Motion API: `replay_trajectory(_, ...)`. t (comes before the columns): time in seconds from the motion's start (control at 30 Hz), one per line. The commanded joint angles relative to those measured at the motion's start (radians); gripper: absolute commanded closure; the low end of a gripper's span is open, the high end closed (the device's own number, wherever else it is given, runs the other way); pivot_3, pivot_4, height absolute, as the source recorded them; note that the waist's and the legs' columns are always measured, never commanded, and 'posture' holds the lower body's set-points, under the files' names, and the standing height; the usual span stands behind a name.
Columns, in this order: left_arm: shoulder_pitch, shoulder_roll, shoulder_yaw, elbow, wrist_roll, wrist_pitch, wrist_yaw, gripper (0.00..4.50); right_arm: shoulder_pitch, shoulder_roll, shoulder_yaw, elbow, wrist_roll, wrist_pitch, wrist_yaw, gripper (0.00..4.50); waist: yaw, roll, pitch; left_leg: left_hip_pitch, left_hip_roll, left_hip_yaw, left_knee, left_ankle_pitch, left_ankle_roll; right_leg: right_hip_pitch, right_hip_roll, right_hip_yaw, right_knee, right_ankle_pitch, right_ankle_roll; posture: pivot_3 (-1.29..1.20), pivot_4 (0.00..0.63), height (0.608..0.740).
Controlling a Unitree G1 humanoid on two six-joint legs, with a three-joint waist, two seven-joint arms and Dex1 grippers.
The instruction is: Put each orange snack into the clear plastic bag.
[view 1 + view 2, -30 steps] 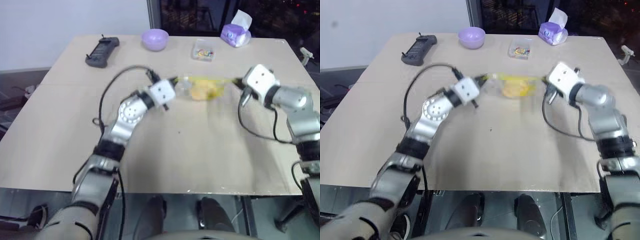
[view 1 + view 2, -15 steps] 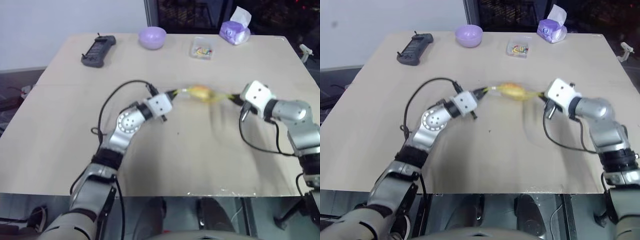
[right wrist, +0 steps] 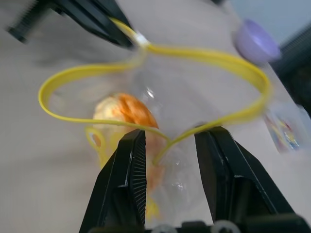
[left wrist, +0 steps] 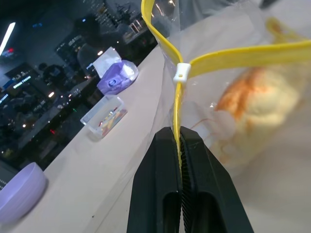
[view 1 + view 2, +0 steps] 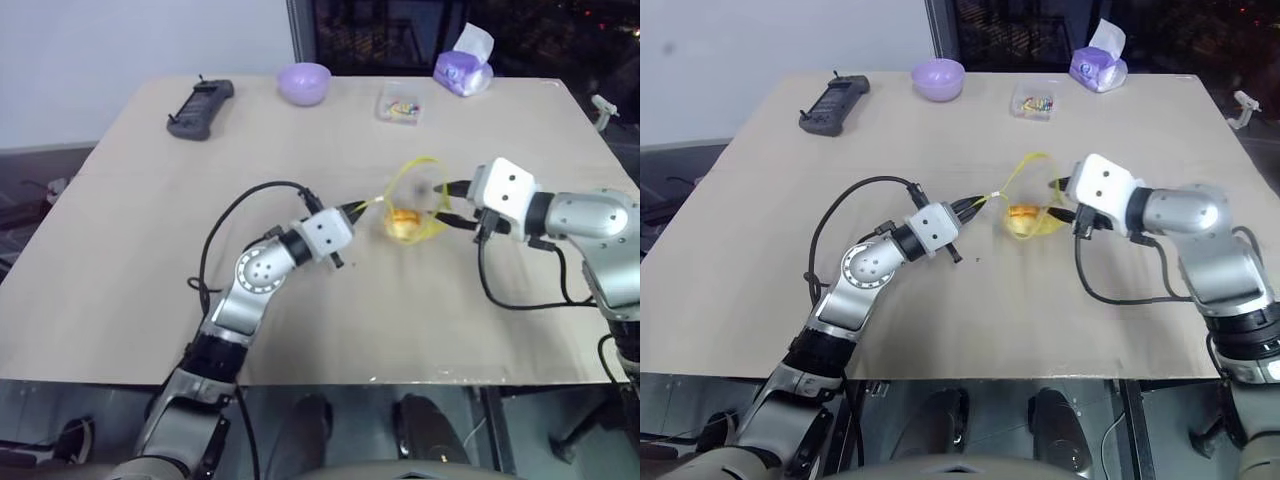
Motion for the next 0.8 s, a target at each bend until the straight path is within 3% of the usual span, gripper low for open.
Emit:
replay_trajectory(0.03, 0.004, 0.011, 0.013, -0.057, 0.0, 0.005, 0.007, 4.5, -0.029, -0.041, -0.023, 0.15, -0.096, -0.061, -0.066, 2.8, 0.008, 0.0, 0.0, 0.0, -0.001, 0.0, 0.0, 0.0, 0.0, 0.0, -0.001, 0.0, 0.0, 0.0, 0.0, 0.0, 0.15, 0.74)
replay_trajectory(0.2, 0.009, 0.033, 0.043, -0.07, 0.018, 0.004, 0.043, 4.5, -0.027, -0.077, -0.044, 0.3, -0.157, -0.129, -0.129, 2.8, 0.012, 0.0, 0.0, -0.002, -0.001, 0.0, 0.0, 0.0, 0.0, -0.001, -0.001, -0.001, -0.001, 0.0, 0.0, 0.0, 0.15, 0.74)
replay_trajectory(0.33, 0.012, 0.041, 0.054, -0.092, 0.013, 0.011, 0.052, 4.5, -0.007, -0.193, -0.064, 0.362, -0.176, -0.178, -0.08, 2.8, 0.011, 0.0, 0.0, -0.003, -0.001, 0.0, -0.001, 0.0, 0.0, -0.002, -0.001, 0.0, -0.001, 0.0, 0.0, 0.0, 0.15, 0.74)
replay_trajectory(0.5, 0.019, 0.031, 0.026, -0.127, -0.008, 0.007, 0.015, 4.5, 0.033, -0.26, -0.159, 0.102, 0.101, 0.014, 0.155, 2.8, 0.003, 0.0, 0.0, -0.003, 0.0, 0.0, -0.001, 0.0, 0.0, -0.002, -0.001, -0.001, -0.003, 0.0, 0.0, 0.0, 0.15, 0.74)
replay_trajectory(0.57, 0.013, 0.032, 0.025, -0.13, -0.008, 0.007, 0.01, 4.5, -0.025, -0.228, -0.187, -0.015, 0.215, 0.121, 0.165, 2.8, -0.006, 0.001, 0.0, -0.004, 0.001, 0.0, -0.001, 0.0, 0.0, -0.002, 0.0, -0.001, -0.003, 0.0, 0.0, 0.0, 0.15, 0.74)
replay_trajectory(0.63, 0.005, 0.032, 0.02, -0.131, -0.008, 0.002, 0.003, 4.5, -0.123, -0.118, -0.156, -0.085, 0.267, 0.232, 0.078, 2.8, -0.01, 0.001, 0.0, -0.003, 0.001, 0.0, -0.001, 0.0, 0.0, -0.002, 0.0, 0.0, -0.002, 0.0, 0.0, 0.0, 0.15, 0.74)
replay_trajectory(0.8, -0.009, 0.035, 0.0, -0.133, -0.002, -0.011, -0.016, 4.5, -0.189, 0.047, -0.006, -0.102, 0.169, 0.264, -0.042, 2.8, 0.007, -0.001, 0.0, -0.001, 0.001, -0.002, -0.001, 0.0, 0.0, 0.0, 0.001, -0.002, 0.0, 0.0, 0.0, 0.0, 0.15, 0.74)
